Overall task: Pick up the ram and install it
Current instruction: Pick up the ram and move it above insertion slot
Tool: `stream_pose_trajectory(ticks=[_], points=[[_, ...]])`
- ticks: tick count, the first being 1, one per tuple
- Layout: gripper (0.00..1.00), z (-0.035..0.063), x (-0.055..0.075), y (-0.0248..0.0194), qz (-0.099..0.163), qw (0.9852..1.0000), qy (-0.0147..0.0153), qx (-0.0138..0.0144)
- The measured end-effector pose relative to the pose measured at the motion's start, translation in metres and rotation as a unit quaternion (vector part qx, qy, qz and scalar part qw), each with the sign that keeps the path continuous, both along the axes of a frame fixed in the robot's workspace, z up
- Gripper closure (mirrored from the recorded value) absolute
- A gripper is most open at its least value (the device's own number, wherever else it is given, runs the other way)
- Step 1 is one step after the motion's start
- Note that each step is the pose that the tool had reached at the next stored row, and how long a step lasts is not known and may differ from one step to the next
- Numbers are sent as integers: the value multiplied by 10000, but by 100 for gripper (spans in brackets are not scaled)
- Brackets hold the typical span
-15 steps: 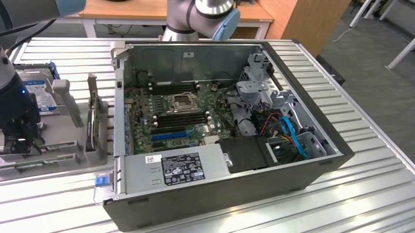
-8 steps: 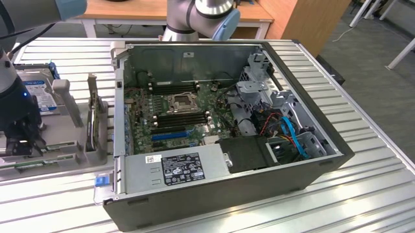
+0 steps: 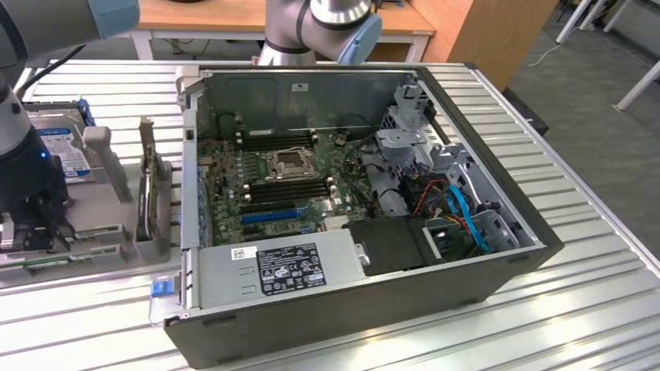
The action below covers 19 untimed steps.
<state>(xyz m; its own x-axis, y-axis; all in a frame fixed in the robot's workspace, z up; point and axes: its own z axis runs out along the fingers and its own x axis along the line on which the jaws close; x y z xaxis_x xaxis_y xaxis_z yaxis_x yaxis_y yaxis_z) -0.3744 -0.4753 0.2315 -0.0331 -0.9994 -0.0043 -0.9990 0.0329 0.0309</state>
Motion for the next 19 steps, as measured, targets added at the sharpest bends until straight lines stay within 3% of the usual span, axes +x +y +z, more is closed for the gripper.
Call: stream_pose_trajectory(ticks=[19], points=[[71, -62, 0, 0, 0, 10000, 0, 0]])
